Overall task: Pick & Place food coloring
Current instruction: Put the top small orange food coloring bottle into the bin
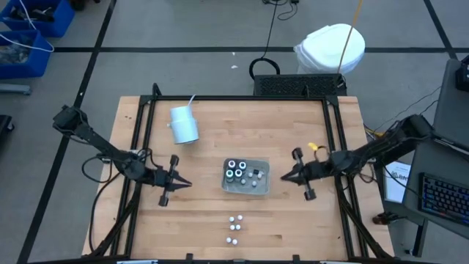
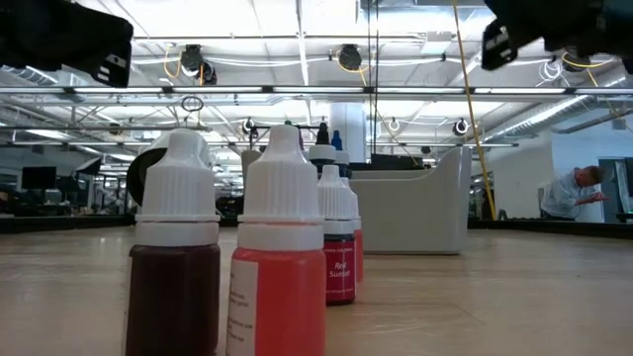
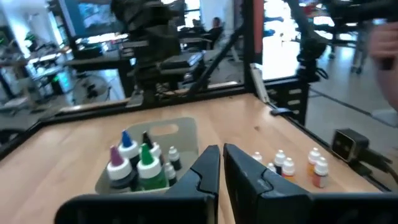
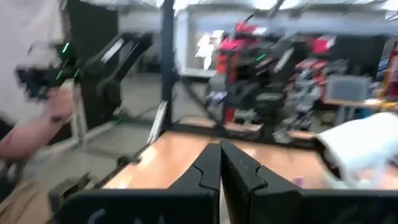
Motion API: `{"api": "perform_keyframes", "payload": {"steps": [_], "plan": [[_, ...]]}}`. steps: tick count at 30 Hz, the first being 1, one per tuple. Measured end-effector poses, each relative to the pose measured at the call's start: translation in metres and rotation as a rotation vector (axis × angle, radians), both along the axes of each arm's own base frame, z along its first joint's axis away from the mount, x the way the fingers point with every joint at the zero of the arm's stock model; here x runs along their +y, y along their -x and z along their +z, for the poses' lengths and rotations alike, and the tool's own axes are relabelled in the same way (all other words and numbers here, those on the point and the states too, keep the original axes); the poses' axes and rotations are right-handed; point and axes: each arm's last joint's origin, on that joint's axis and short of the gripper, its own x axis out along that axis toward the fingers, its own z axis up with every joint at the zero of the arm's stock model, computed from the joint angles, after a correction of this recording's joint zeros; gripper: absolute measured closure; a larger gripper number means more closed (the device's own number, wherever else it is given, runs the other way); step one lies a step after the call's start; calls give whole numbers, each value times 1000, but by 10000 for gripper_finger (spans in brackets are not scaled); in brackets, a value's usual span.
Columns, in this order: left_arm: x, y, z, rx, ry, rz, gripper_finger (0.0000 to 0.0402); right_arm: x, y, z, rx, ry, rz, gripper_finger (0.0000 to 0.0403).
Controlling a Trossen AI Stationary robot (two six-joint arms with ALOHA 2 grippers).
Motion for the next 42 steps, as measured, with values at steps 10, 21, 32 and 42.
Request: {"api": "perform_keyframes", "payload": {"steps": [10,21,32,42], "plan": [[1,0,0,10,54,25,369,80,-102,28,191,67,106,403],[1,0,0,10,50,26,369,145,-190,10,503,246,-42,403],[1,0,0,9,47,26,369,142,-197,-22,636,315,5,398],[1,0,0,6,30,26,369,143,-185,-33,737,497,19,313]]}}
